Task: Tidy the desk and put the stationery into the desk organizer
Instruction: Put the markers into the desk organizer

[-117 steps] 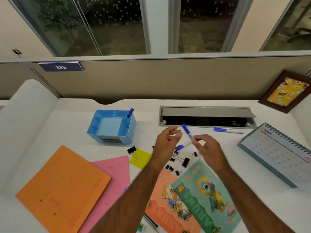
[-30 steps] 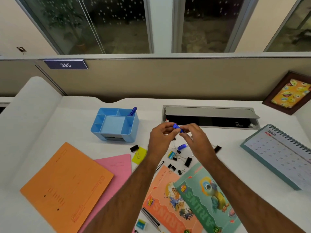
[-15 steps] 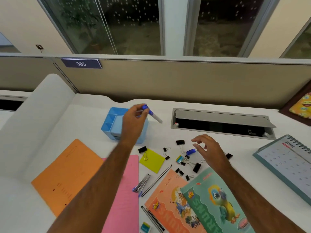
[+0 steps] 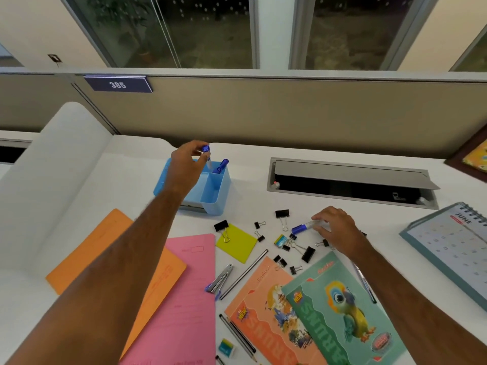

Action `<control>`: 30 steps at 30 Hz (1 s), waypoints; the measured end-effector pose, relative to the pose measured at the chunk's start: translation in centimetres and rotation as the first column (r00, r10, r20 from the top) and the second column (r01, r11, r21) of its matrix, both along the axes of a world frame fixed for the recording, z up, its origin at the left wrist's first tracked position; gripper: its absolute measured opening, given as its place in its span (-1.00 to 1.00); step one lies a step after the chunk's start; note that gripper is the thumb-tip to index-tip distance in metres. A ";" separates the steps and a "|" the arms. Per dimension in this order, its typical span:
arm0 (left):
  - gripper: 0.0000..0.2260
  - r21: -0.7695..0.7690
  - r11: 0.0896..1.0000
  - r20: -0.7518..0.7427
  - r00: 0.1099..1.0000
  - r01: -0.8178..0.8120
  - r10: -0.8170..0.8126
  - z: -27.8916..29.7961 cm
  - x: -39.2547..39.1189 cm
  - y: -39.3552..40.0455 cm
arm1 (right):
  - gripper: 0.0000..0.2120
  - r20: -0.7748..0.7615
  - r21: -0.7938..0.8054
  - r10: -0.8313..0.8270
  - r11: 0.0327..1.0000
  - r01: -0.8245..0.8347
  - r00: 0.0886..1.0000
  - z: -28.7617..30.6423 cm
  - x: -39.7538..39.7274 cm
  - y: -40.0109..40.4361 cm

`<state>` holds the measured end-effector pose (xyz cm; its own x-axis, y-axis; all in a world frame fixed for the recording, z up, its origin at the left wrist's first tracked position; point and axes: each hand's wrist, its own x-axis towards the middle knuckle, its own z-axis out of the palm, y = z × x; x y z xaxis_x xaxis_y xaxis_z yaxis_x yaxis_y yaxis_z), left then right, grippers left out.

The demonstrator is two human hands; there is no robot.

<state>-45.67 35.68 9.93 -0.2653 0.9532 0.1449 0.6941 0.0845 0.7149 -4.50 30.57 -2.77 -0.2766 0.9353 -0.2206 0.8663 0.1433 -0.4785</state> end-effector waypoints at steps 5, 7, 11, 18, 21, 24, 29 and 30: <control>-0.75 -0.120 0.993 -0.095 0.995 -0.002 -0.009 -1.8 -0.1 0.6 | -0.70 0.189 0.014 0.106 0.994 -0.110 0.976 0.0 -0.4 0.4; -0.75 -0.151 0.989 -0.108 0.994 -0.002 -0.014 -2.5 -0.2 0.7 | -0.69 0.217 0.018 0.135 0.990 -0.142 0.967 0.2 -0.6 0.6; -0.75 -0.178 0.984 -0.098 0.995 0.001 -0.019 -3.5 -0.4 0.9 | -0.68 0.274 -0.002 0.173 0.984 -0.179 0.946 0.8 -1.2 0.9; -0.72 -0.156 0.986 -0.003 0.998 -0.061 0.061 -4.3 -0.7 -0.6 | -0.73 0.304 -0.051 0.174 0.985 -0.167 0.936 1.1 -1.4 0.6; -0.73 -0.099 0.989 0.057 0.992 -0.109 0.115 -4.4 0.4 -1.9 | -0.75 0.274 -0.038 0.161 0.987 -0.157 0.948 1.1 -1.2 0.3; -0.77 -0.056 0.987 0.133 0.979 -0.149 0.155 -4.5 2.1 -3.2 | -0.77 0.180 -0.012 0.097 0.995 -0.097 0.979 1.3 -1.3 -0.2; -0.90 -0.028 0.989 0.329 0.933 -0.147 0.148 -4.1 6.9 -5.7 | -0.85 -0.044 0.064 0.004 0.998 -0.001 0.999 3.0 -2.5 -1.4; -0.93 -0.027 0.993 0.371 0.921 -0.113 0.115 -4.2 8.0 -6.4 | -0.87 -0.093 0.083 -0.010 0.996 0.018 0.996 3.5 -3.0 -1.7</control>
